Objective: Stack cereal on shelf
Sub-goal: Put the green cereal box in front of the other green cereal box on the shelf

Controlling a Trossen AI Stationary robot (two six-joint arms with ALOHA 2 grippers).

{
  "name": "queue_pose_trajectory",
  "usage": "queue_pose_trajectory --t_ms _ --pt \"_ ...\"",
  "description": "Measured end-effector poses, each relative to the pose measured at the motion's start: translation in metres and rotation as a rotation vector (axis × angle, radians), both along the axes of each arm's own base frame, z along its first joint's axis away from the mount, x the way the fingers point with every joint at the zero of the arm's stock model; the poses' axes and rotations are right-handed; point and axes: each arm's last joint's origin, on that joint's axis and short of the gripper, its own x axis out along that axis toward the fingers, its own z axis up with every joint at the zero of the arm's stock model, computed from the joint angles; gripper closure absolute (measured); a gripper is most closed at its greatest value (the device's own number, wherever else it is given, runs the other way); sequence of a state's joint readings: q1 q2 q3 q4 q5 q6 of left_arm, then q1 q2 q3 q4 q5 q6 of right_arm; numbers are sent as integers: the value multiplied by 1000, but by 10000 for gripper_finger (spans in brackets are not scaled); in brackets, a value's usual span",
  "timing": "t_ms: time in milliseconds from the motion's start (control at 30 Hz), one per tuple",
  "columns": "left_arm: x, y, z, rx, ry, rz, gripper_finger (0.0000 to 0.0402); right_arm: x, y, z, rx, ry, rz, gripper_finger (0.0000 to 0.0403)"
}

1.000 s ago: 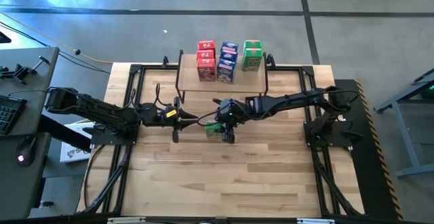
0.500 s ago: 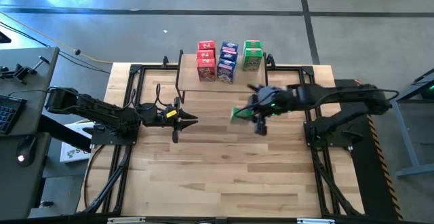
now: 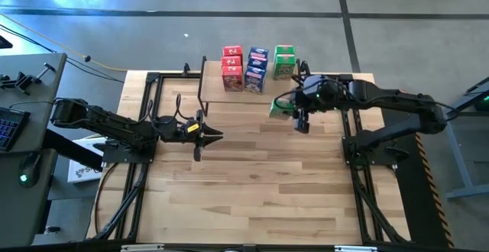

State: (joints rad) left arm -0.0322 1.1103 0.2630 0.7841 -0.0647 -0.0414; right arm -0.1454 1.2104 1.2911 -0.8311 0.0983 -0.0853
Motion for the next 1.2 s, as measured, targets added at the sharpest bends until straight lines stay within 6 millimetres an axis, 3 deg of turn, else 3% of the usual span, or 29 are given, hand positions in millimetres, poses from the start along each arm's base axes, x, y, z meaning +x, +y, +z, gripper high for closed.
queue_pose_trajectory --t_ms 300,833,1200 --pt "0 0 0 2 1 2 348 -2 -20 -2 -54 27 -24 249" --pt "0 1 0 2 2 15 348 -9 -82 -7 -125 42 -72 249" --pt "0 1 0 2 2 16 348 1 -96 -21 -122 98 -146 247"
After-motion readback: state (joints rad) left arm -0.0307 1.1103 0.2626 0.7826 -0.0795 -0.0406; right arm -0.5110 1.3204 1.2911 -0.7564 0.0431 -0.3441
